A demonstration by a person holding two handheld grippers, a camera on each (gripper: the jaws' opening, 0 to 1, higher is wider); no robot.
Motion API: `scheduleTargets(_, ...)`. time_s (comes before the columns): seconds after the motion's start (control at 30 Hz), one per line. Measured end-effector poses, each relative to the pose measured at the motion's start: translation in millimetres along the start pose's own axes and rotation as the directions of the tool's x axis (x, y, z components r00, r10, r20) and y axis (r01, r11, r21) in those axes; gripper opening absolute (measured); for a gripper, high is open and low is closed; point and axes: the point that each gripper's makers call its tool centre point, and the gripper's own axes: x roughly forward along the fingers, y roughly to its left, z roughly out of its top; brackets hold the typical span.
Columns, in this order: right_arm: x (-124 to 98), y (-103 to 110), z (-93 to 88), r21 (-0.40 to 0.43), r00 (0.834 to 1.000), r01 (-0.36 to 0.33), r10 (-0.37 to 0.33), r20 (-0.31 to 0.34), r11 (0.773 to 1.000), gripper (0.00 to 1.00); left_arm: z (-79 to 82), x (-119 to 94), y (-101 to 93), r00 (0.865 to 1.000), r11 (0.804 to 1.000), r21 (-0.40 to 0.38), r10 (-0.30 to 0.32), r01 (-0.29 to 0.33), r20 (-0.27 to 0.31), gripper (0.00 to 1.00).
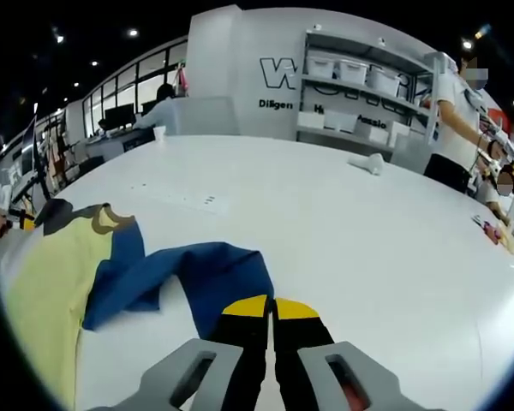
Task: Fold the garment on the visible template until the final outline fits inside the template.
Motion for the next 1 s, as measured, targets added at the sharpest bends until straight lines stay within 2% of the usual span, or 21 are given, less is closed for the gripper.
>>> scheduleTargets(0.07, 0.3, 1.2, -0.1, 0.000, 1.000, -0.002, 0.002, 0.000, 1.000, 0.00, -3.8, 1.4, 8.8, 1.000, 0.998, -0.057, 0.014, -0.015, -0.013, 0.21)
scheduleTargets(0.13, 0.5, 2.1, 0.3, 0.001, 1.000, -0.003, 0.003, 0.001, 1.000, 0.00, -7.5, 4.0, 7.3, 0.999, 0.994, -0.113, -0.013, 0.009, -0.030, 0.20)
scheduleTargets(0.27, 0.8, 2.4, 0.7, 0.000, 1.000, -0.002, 0.002, 0.000, 1.000, 0.00, 1.4, 4.9, 7.1, 1.000, 0.989, -0.145, -0.016, 0.017, 0.013, 0.21)
scheduleTargets(0.4, 1.0, 2.0, 0.8, -0.001, 1.000, -0.001, 0.001, -0.001, 1.000, 0.00, 9.6, 6.2, 5.2, 0.998, 0.969, -0.245, -0.031, 0.044, 0.058, 0.27)
scheduleTargets(0.53, 0.9, 2.1, 0.5, -0.001, 1.000, -0.001, 0.001, -0.002, 1.000, 0.00, 8.7, 5.4, 9.0, 0.998, 0.967, -0.252, -0.017, 0.030, 0.056, 0.27)
scheduleTargets(0.63, 1.3, 2.3, -0.2, 0.002, 1.000, -0.002, 0.002, -0.003, 1.000, 0.00, 7.3, 0.9, 13.7, 0.998, 0.958, -0.287, -0.005, 0.023, 0.063, 0.25)
scheduleTargets(0.77, 2.4, 2.6, -0.4, 0.003, 1.000, -0.004, 0.004, -0.002, 1.000, 0.00, 20.8, -7.8, 19.9, 0.987, 0.943, -0.330, 0.012, 0.041, 0.159, 0.26)
scheduleTargets(0.83, 2.9, 2.9, -0.3, 0.003, 1.000, -0.005, 0.005, -0.002, 1.000, 0.00, 23.8, -9.7, 23.7, 0.984, 0.942, -0.335, 0.026, 0.036, 0.178, 0.25)
scheduleTargets(1.0, 3.3, 3.5, -0.6, 0.006, 1.000, -0.007, 0.007, -0.003, 1.000, 0.00, 17.7, -1.5, 25.7, 0.991, 0.952, -0.305, 0.029, 0.011, 0.128, 0.21)
